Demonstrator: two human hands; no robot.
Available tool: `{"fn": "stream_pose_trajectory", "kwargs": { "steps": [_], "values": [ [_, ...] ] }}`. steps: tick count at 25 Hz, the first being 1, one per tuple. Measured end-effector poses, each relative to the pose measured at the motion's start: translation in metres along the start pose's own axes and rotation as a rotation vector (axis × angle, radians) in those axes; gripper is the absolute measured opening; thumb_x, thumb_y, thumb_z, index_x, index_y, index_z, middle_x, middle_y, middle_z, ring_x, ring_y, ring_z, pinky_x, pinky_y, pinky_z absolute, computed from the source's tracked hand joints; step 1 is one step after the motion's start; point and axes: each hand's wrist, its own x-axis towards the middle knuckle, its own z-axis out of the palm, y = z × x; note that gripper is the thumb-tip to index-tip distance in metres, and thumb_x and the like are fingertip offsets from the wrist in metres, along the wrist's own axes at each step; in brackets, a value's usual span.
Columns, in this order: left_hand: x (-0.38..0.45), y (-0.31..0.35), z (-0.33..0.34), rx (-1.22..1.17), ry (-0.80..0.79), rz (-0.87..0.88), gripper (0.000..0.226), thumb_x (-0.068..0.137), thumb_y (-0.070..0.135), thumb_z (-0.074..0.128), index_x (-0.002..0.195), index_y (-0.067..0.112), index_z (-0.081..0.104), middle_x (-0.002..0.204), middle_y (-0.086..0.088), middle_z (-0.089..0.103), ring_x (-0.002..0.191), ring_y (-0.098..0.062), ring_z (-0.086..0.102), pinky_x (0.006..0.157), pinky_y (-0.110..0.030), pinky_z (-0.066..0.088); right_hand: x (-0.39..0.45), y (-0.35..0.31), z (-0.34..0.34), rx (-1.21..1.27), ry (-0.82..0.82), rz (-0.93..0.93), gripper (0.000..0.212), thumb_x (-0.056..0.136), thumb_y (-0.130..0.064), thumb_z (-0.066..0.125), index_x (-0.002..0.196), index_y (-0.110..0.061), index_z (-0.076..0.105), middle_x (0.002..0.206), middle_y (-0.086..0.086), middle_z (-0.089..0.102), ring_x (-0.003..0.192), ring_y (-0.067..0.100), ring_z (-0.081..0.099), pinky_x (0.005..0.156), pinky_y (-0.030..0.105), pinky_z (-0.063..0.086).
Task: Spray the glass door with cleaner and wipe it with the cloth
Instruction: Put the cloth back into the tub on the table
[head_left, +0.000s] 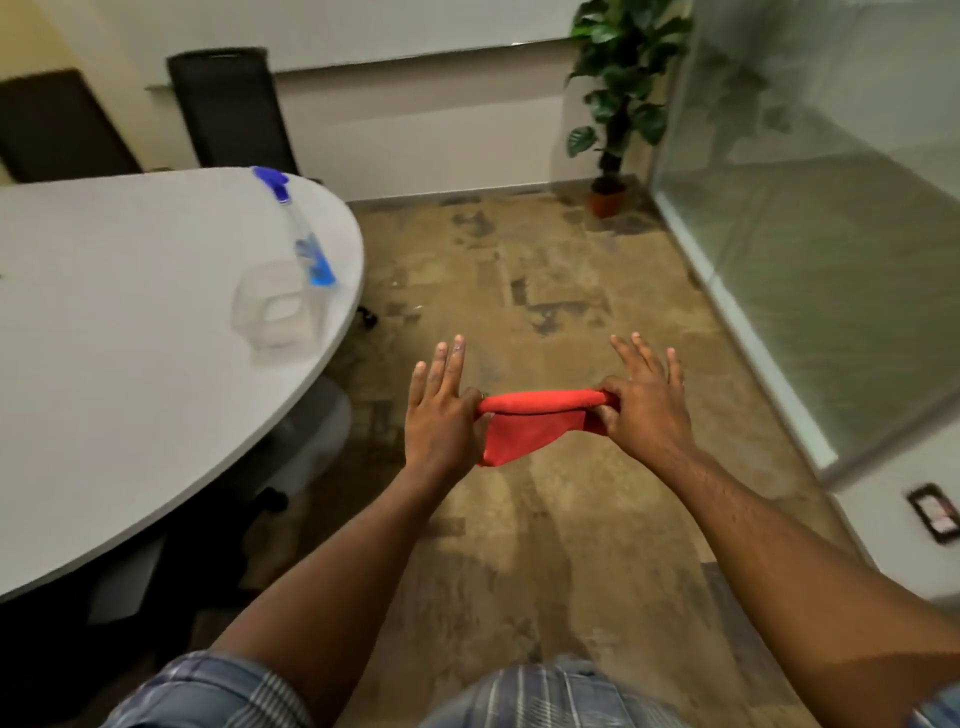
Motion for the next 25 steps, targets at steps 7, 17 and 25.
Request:
{"fn": "stream_pose_trajectory", "kwargs": {
  "steps": [7,17,25],
  "values": [
    [-0.006,-0.115,-0.007,-0.044,-0.002,-0.399,0.016,0.081,0.033,0.067,0.087,0.019,0.069,0.164,-0.012,0.018,0.152,-0.029,0.013,0.123,-0.045,0.008,0.108,-0.105,0.056,0.106,-0.081,-0.189,0.014,0.07,-0.023,0.077,0.083,-0.019,0.075,0.142,0.009,0.052,0.141,0.031,0.033,0.118,0.049,0.001],
    [0.074,-0.266,-0.009,-0.328,0.142,-0.866,0.029,0.083,0.044,0.066,0.091,0.017,0.069,0.105,-0.001,0.068,0.101,-0.022,0.06,0.092,-0.041,0.048,0.299,-0.223,0.122,0.591,-0.316,-0.256,0.026,0.07,-0.043,0.061,0.078,-0.02,0.069,0.084,-0.003,0.068,0.087,0.021,0.059,0.086,0.039,0.045],
    [0.14,-0.374,-0.032,-0.837,0.174,-1.433,0.06,0.075,0.04,0.084,0.119,0.015,0.052,0.116,-0.009,0.062,0.103,-0.023,0.063,0.085,-0.037,0.056,0.401,-0.309,0.159,0.778,-0.534,-0.172,0.021,0.081,-0.041,0.075,0.088,-0.024,0.064,0.077,-0.008,0.062,0.068,0.009,0.055,0.054,0.021,0.036]
  ]
}}
